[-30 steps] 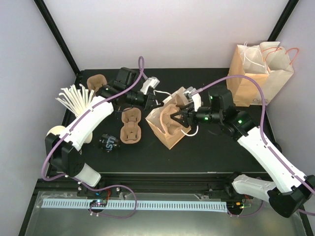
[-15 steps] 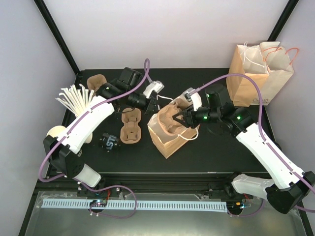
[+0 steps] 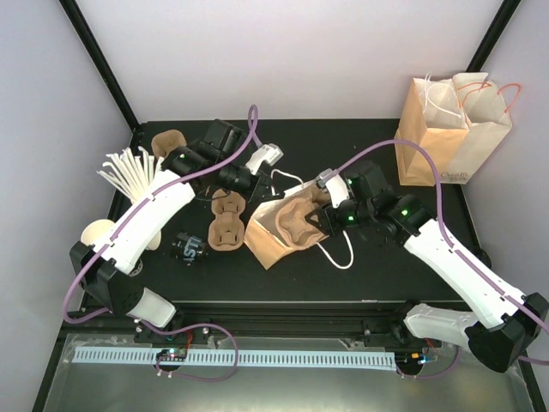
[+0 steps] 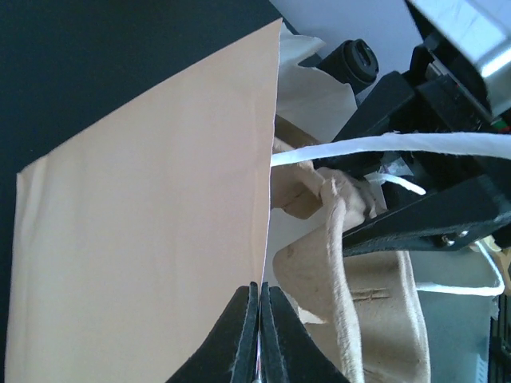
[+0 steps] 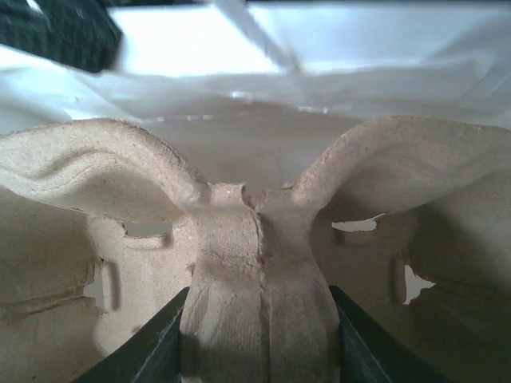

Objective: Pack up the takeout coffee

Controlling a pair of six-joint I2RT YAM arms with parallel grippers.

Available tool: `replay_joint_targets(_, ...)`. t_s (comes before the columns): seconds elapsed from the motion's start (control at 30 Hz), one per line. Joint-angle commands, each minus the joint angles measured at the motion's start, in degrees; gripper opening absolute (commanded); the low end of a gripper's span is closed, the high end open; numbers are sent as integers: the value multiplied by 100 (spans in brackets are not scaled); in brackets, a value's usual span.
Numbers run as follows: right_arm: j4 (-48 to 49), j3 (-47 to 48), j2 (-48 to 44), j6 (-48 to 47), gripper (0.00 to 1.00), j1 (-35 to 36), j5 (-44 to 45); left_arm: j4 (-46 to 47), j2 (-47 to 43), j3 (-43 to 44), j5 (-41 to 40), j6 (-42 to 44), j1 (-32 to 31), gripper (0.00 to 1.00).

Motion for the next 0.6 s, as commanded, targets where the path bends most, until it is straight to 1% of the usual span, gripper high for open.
replay_joint_targets(0.0, -322, -57, 19, -161, 40, 269, 886, -216, -84, 305, -47, -10, -30, 5)
replay_joint_targets(0.33, -379, 16, 314, -213, 40, 1077, 2343, -135, -72, 308, -13, -243, -24, 5)
replay_joint_targets(0.43, -293, -68, 422, -162, 40, 1188, 2487, -123, -30, 287, 4, -269, -29, 5)
replay_joint_targets(0.57, -24, -211, 334, -74, 40, 1237, 2608, -85, 7, 255, 92, -340, -27, 5)
